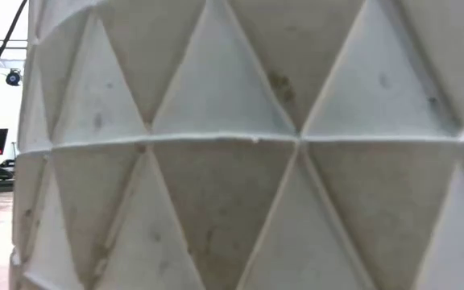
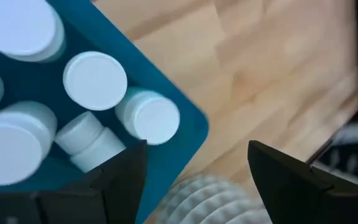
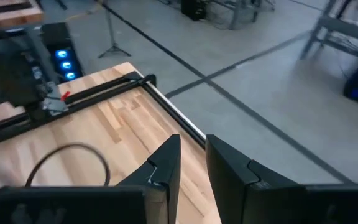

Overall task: Pick and place pill bottles into a basket
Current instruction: Put the medicine bottle into the container

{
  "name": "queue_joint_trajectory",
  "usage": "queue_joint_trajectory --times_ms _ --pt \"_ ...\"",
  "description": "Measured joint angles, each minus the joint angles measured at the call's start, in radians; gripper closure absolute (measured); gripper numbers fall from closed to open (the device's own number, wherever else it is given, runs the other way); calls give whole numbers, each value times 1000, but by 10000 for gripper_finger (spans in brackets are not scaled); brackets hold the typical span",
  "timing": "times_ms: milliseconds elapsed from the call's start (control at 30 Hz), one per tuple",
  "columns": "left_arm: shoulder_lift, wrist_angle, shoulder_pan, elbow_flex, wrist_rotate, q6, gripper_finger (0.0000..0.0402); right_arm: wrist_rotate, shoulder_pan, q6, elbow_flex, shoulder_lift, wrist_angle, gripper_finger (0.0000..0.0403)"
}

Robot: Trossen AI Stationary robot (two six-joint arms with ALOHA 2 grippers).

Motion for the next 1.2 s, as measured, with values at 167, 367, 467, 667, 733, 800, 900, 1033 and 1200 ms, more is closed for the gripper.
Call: queue_joint_trajectory --times_ms 167,367,467,667,733,800,900,1033,1200 --pt "-1 -4 -5 13 -70 -164 154 -129 -82 -98 0 -68 -6 335" --pt "-1 -50 -12 40 -72 -209 195 -206 -159 -155 0 -118 -38 335" --pt "-1 -62 -18 42 -69 -201 211 -231 -179 -160 0 -124 -75 335" --pt "-1 52 -36 38 -4 -104 219 -235 -181 -200 0 -117 -126 335" --pt "-1 141 -43 38 40 -54 219 -235 -181 -205 0 -115 -126 335" --pt "-1 249 -53 38 59 -2 219 -235 -181 -205 0 -115 -119 335" --pt "-1 428 -70 38 59 77 219 -235 -181 -205 0 -117 -113 335" --pt "-1 614 -85 38 60 189 219 -267 -181 -217 0 -115 -112 335" --pt "0 585 -83 76 39 129 219 -284 -181 -227 0 -115 -111 335"
